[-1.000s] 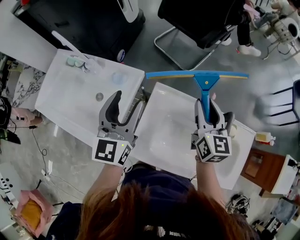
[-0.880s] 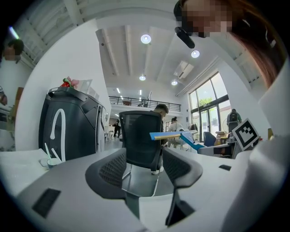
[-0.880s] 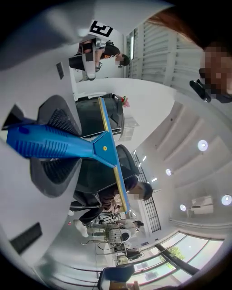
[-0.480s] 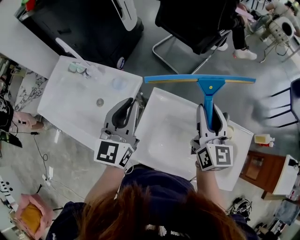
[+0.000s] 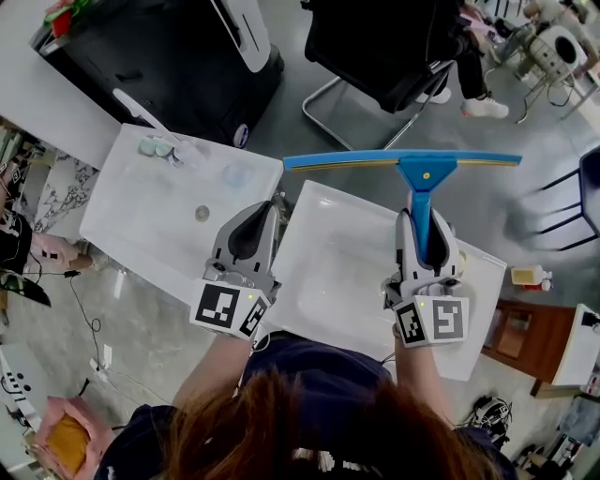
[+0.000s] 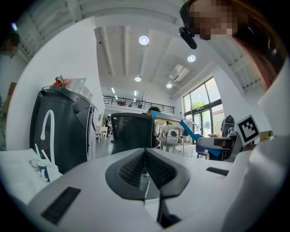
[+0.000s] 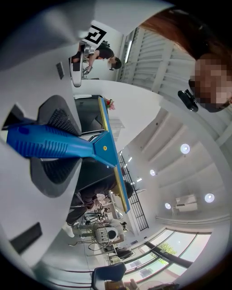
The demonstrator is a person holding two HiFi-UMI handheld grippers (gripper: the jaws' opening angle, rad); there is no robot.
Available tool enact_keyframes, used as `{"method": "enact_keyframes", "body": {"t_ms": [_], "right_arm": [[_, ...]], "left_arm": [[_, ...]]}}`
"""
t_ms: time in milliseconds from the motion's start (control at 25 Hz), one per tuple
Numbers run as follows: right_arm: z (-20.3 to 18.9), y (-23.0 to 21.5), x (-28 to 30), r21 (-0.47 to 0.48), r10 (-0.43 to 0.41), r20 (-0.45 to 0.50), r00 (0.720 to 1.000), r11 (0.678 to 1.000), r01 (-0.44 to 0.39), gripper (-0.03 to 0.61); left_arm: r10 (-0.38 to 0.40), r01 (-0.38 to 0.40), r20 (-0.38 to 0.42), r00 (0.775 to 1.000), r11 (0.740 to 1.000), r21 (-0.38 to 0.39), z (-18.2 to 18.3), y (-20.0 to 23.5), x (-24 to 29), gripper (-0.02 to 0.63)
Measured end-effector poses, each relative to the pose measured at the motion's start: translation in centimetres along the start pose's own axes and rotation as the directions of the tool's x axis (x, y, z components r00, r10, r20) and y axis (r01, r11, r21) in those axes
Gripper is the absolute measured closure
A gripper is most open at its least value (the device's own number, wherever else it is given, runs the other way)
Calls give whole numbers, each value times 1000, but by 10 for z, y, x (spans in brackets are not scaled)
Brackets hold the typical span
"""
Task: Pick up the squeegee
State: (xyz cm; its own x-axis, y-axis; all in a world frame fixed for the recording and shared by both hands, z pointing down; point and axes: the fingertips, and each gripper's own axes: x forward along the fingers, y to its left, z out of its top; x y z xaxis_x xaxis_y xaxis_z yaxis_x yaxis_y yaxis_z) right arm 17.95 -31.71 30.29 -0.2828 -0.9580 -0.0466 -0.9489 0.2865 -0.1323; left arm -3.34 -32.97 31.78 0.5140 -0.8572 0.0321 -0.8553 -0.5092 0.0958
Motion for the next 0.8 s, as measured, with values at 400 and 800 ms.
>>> {"method": "enact_keyframes", "body": {"t_ms": [400,800], "right_arm": [[13,4,-3,-11,11,32,999,1000,-11,419],[13,5,-4,-24,-2,45,999,1000,3,420]], "left_arm": [[-24,24,3,1000,1000,19,6,-9,5,594],[-23,23,-2,1000,999,27,3,-6,7,594]]}}
